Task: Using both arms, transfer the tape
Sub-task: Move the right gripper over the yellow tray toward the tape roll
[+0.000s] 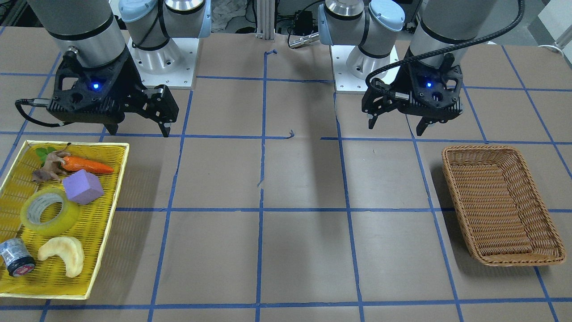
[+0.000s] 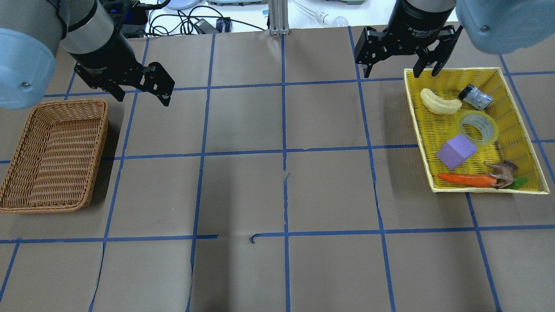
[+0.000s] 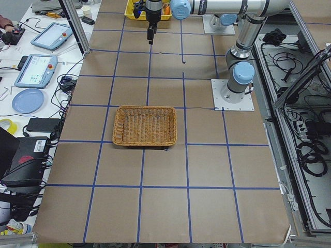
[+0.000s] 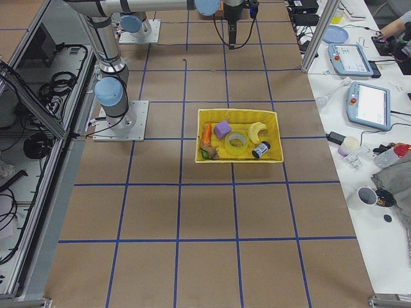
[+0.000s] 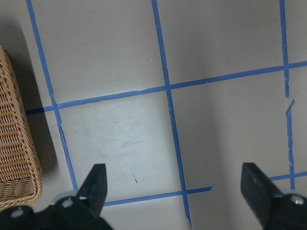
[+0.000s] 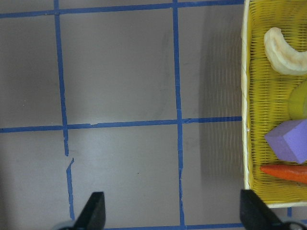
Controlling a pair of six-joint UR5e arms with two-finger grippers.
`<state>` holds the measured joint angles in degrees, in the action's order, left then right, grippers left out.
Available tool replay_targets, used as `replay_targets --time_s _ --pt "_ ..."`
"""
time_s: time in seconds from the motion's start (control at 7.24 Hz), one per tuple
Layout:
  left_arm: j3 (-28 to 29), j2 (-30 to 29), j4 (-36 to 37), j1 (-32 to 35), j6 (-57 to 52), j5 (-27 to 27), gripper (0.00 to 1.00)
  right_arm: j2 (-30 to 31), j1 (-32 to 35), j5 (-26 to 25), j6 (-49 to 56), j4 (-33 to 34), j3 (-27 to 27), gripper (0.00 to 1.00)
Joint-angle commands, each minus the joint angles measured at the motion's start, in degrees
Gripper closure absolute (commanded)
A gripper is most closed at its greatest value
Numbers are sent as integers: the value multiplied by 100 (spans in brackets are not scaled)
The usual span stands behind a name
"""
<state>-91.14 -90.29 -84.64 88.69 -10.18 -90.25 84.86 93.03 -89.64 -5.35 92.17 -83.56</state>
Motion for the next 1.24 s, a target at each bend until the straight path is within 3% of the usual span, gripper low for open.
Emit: replay_targets --time_s 0.0,1.11 --pt "0 -6 0 -1 7 -89 0 -5 -13 7 -1 -41 6 0" --pt "-9 -6 9 -9 -1 -89 0 -119 -4 227 17 64 94 0"
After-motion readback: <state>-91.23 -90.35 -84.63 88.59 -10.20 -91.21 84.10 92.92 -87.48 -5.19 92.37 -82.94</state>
